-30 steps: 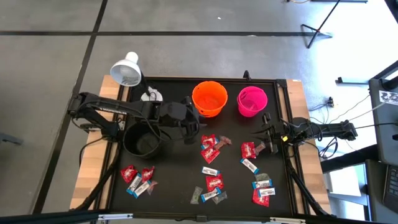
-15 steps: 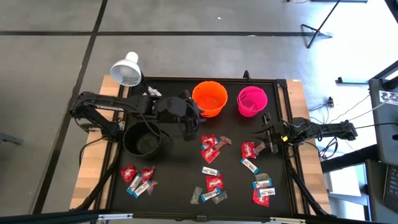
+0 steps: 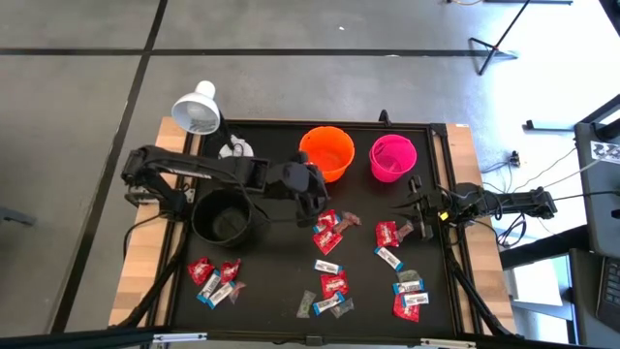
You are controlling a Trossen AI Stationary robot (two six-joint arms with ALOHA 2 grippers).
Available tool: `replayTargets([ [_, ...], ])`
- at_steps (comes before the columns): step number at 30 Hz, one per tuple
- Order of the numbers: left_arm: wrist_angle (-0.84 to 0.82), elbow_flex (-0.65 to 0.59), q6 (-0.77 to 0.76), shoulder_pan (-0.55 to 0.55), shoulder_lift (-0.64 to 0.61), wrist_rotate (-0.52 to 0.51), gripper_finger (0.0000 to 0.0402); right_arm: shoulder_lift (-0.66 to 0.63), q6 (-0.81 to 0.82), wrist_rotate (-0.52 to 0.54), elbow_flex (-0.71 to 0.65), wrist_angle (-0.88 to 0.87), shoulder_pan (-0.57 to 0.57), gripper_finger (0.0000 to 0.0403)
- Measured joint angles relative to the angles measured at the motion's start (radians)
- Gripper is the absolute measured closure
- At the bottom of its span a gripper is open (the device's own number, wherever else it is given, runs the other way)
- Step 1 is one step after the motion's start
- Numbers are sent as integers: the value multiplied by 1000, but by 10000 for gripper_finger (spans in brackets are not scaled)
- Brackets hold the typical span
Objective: Sort candy
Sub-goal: Put the red candy into the orange bucket
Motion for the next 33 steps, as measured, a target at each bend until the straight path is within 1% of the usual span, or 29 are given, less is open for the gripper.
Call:
replayTargets([
  [5, 59, 0, 24, -2, 9, 2, 185, 0, 0, 0, 0, 0, 0, 345],
  [9, 73, 0, 24, 0, 13, -2, 185, 0, 0, 0, 0, 0, 0, 345],
  [33, 68, 0, 24, -1, 12, -2, 186, 0, 0, 0, 0, 0, 0, 345],
])
